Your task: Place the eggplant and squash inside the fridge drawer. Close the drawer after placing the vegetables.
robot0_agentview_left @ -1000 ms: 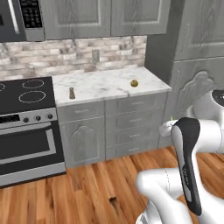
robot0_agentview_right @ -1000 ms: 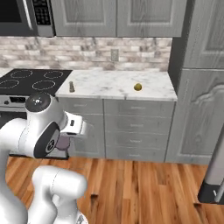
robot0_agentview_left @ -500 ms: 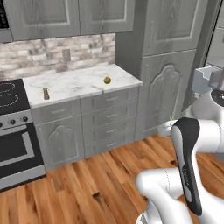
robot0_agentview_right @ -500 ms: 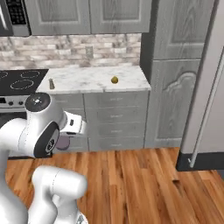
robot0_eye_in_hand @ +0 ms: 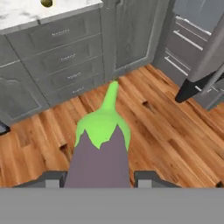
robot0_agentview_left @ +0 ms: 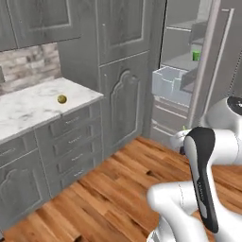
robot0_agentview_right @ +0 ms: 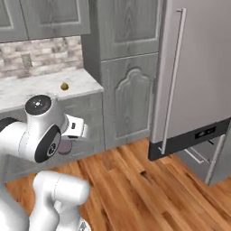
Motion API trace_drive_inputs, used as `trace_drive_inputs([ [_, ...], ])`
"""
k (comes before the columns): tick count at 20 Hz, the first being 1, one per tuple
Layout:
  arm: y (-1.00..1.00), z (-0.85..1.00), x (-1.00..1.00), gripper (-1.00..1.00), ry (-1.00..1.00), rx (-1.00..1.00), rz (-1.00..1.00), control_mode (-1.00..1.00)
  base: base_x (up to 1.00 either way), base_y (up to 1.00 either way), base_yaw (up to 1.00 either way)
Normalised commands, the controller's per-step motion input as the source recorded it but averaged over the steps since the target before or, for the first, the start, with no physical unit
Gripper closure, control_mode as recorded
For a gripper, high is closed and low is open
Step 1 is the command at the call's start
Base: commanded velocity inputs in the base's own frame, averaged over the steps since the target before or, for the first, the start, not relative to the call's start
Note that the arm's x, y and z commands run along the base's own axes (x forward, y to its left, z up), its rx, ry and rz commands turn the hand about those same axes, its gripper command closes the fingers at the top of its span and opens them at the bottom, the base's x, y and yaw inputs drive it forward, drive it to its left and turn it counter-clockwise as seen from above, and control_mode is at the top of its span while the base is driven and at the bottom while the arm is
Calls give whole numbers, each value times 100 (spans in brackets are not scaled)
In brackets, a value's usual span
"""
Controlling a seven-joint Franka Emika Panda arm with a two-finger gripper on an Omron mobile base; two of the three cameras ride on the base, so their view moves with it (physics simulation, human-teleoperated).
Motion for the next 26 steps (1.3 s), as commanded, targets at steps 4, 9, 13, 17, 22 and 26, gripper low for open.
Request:
trace_drive_inputs([
  [4,0,0,0,100,0,0,0,100,66,54,-61],
  [9,0,0,0,100,0,0,0,100,84,55,-58],
  [13,0,0,0,100,0,0,0,100,60,51,-54],
  [17,0,0,0,100,0,0,0,100,48,37,-45],
  [22,0,0,0,100,0,0,0,100,57,36,-45],
  [26,0,0,0,100,0,0,0,100,44,67,-35],
])
